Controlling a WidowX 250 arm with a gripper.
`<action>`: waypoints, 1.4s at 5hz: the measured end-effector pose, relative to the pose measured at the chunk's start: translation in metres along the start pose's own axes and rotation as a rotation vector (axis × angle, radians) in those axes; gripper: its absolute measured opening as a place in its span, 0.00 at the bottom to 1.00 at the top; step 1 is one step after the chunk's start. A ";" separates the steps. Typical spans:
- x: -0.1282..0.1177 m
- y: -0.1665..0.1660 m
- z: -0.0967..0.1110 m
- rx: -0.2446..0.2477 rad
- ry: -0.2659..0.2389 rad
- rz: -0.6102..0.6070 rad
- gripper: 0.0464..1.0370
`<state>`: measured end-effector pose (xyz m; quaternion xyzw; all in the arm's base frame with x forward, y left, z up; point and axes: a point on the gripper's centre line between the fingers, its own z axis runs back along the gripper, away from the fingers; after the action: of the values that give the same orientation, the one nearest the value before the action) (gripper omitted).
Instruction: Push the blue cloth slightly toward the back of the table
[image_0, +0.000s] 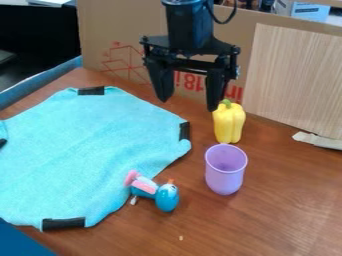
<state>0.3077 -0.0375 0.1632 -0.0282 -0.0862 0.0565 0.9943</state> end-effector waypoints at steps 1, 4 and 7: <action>-0.002 0.001 -0.010 0.007 0.030 -0.002 0.96; -0.002 0.063 -0.032 0.054 0.004 0.111 0.96; -0.002 0.118 -0.069 0.092 -0.005 0.199 0.96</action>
<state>0.3050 0.0762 0.0877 0.0093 -0.0830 0.1590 0.9837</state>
